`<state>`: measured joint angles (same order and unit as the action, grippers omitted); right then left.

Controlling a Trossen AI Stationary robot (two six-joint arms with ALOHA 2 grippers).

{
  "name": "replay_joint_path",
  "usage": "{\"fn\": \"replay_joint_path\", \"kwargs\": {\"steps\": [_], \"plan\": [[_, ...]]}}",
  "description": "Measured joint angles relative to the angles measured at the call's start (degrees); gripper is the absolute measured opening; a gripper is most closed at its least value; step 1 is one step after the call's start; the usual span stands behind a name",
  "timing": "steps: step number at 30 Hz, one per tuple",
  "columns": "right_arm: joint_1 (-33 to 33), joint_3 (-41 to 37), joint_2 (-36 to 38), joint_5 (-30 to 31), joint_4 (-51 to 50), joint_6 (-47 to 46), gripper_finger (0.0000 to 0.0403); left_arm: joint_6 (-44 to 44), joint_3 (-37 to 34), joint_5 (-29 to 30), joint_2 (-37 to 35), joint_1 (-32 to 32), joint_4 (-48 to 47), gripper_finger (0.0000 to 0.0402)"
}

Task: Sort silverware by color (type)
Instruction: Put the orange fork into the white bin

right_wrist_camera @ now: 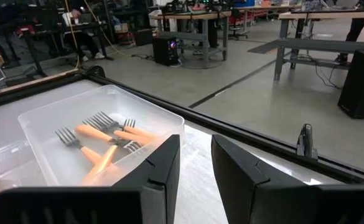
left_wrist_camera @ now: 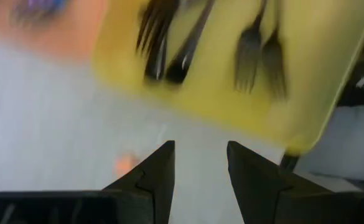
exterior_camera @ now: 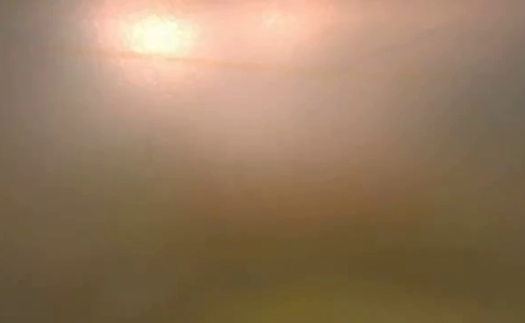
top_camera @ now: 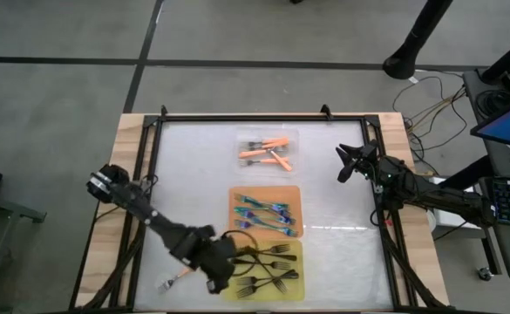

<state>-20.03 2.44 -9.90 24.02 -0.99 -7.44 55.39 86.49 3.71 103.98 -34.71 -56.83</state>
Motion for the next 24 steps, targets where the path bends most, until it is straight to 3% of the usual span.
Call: {"fn": "replay_joint_path", "kwargs": {"steps": [6, 9, 17, 24], "plan": [[0.0, 0.0, 0.0, 0.0, 0.0, 0.0, 0.0084, 13.7, -2.2, -0.4, 0.0, -4.7, -12.2, 0.0127], [0.0, 0.0, 0.0, 0.0, 0.0, 0.0, 0.0084, 17.3, -5.3, -3.6, 0.0, -5.6, -13.6, 0.0127], [0.0, 0.0, 0.0, 0.0, 0.0, 0.0, 0.0084, 21.6, -13.3, -12.2, 0.0, -7.5, -9.1, 0.0127], [0.0, 0.0, 0.0, 0.0, 0.0, 0.0, 0.0084, 24.3, -18.2, -13.8, -0.3, -9.1, 1.2, 0.0127]]}}
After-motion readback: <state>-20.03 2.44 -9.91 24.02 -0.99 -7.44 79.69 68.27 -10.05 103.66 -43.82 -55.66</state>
